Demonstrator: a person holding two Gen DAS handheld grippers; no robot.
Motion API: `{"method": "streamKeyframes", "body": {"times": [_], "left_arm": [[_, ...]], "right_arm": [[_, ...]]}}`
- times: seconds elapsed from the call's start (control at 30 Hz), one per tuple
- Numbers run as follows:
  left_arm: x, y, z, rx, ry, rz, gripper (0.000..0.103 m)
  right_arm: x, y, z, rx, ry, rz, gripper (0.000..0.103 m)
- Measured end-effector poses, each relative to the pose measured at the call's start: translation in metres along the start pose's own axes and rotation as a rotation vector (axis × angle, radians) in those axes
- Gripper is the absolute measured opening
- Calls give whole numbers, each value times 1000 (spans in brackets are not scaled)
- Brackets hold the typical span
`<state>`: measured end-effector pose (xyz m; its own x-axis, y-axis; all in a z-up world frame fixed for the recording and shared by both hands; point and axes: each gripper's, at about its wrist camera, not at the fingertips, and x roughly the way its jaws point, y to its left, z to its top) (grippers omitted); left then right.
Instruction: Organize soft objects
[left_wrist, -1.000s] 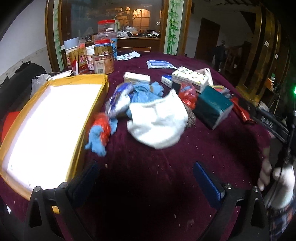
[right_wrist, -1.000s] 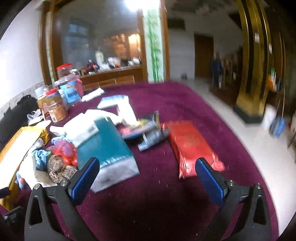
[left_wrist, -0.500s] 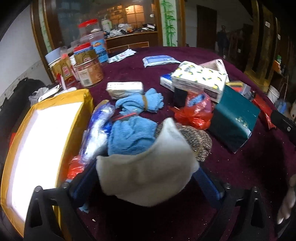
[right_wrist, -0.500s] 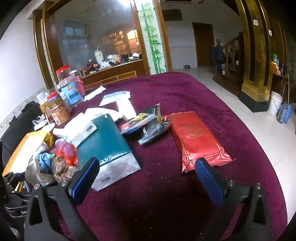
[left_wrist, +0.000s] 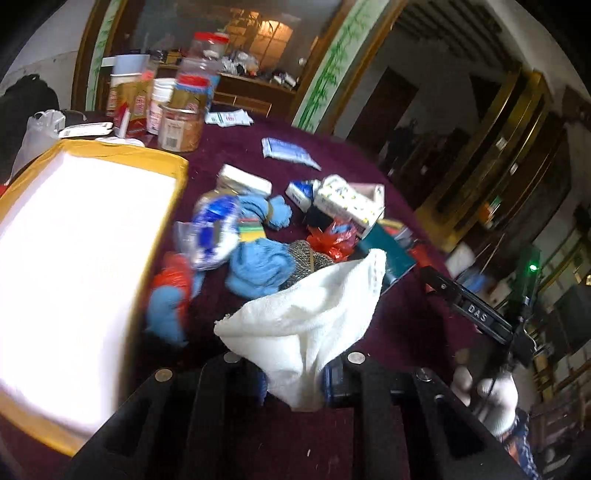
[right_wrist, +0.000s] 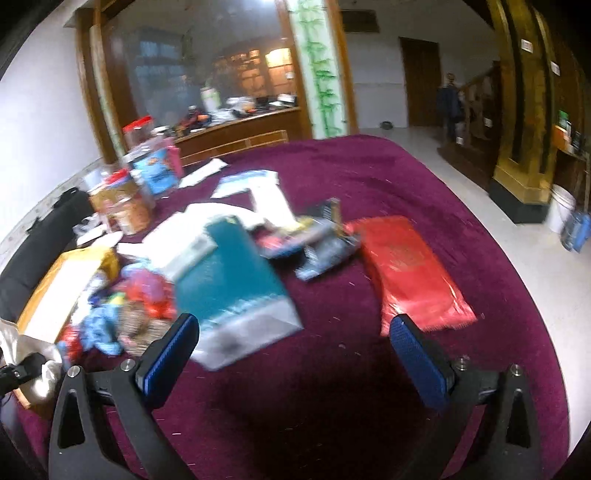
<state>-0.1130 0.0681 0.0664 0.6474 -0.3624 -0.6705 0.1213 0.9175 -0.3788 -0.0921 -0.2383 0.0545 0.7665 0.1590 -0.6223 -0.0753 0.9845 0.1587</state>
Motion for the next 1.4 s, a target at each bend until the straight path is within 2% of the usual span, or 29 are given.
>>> {"method": "streamKeyframes", "body": {"times": [0.13, 0.3, 0.47, 0.5, 0.53, 0.6, 0.67, 0.73, 0.83, 0.93, 1.03, 1.17, 1.27, 1.33, 1.4], "left_arm": [[-28, 16, -3, -33, -35, -32, 21], [-43, 32, -9, -66, -49, -65, 21], [-64, 53, -9, -87, -69, -44, 21], [-68, 58, -9, -93, -74, -36, 21], [-72, 64, -9, -102, -79, -28, 21], [-76, 74, -7, -120, -83, -17, 21], [-77, 84, -6, -142, -78, -12, 21], [-76, 91, -4, -158, -70, -12, 22], [-74, 99, 0, -175, -52, -17, 21], [-69, 103, 12, -176, -32, -16, 22], [-62, 114, 34, -175, -25, 2, 22], [-39, 143, 68, -225, -18, 41, 22], [-12, 172, 92, -291, 10, 56, 22], [4, 185, 103, -307, 17, 62, 27], [21, 195, 112, -314, 27, 70, 43]], "right_arm": [[5, 42, 38, -136, 50, 87, 103], [51, 94, 68, -335, 133, 39, 102], [92, 118, 81, -387, 237, 58, 101], [99, 121, 81, -397, 258, 59, 97], [106, 123, 79, -407, 280, 48, 82], [116, 120, 75, -393, 332, 51, 56], [115, 116, 75, -371, 325, 55, 55], [107, 112, 78, -349, 291, 37, 55], [87, 107, 87, -288, 226, 56, 55], [67, 117, 97, -220, 203, 157, 55], [65, 146, 99, -160, 251, 319, 55], [84, 191, 91, -108, 330, 460, 56], [105, 225, 83, -87, 375, 501, 56], [118, 241, 80, -73, 399, 507, 56], [131, 256, 77, -71, 410, 494, 56]]}}
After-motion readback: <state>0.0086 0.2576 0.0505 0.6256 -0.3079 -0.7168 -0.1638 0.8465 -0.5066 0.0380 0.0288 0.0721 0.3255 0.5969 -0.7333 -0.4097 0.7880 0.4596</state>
